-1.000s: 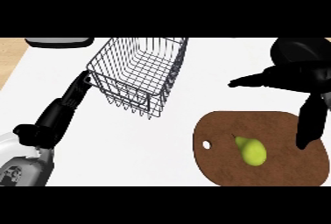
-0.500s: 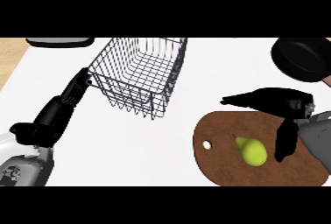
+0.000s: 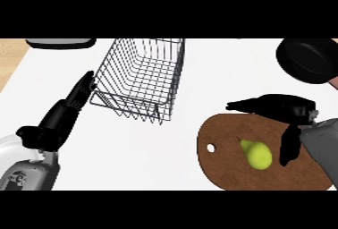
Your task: Pick the pear from the cutting board and place it in the basket
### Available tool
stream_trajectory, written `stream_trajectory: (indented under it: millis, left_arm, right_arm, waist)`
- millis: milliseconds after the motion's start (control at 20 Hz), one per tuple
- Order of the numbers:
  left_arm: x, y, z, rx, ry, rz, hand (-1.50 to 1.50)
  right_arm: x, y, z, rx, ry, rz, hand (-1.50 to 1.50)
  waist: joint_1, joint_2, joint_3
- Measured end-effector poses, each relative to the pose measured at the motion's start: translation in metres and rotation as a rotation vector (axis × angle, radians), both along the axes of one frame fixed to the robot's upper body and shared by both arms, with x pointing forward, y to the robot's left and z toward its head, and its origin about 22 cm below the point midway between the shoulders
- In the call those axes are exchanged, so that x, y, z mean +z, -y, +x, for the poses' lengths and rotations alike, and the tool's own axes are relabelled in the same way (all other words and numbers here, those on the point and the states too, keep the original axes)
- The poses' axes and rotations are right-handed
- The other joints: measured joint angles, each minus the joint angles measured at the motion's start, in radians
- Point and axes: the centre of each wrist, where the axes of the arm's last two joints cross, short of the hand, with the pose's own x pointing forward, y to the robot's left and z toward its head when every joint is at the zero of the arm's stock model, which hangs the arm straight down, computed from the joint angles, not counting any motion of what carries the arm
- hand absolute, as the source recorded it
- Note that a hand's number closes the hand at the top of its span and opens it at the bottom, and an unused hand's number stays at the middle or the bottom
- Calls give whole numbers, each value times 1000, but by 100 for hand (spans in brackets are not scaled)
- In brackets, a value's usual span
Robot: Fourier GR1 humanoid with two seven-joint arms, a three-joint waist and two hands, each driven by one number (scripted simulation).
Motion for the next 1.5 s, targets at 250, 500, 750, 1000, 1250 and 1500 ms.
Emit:
stream_trajectory:
  millis: [250, 500, 750, 1000, 1250, 1500]
  left_arm:
    - [0, -3, -5, 4, 9, 7, 0]
    - [1, -8, -1, 4, 7, 6, 0]
    - [-5, -11, 2, 8, 9, 7, 0]
    - [-5, -8, 3, 2, 4, 7, 0]
    - [-5, -8, 1, 6, 5, 6, 0]
    - [-7, -10, -3, 3, 4, 9, 0]
  right_arm:
    - [0, -7, -4, 1, 1, 14, -150]
    - [-5, -11, -10, 4, 13, -27, -150]
    - [-12, -18, -10, 20, 28, -72, -150]
    - [-20, -23, -7, 21, 28, -90, -150]
    - [-39, -19, -13, 19, 33, -109, -150]
    - [-55, -20, -18, 22, 28, -153, -150]
  waist:
    - [-1, -1, 0]
    - [-2, 0, 0]
    - [-1, 0, 0]
    - [0, 0, 0]
    - [0, 0, 0]
    - [-1, 0, 0]
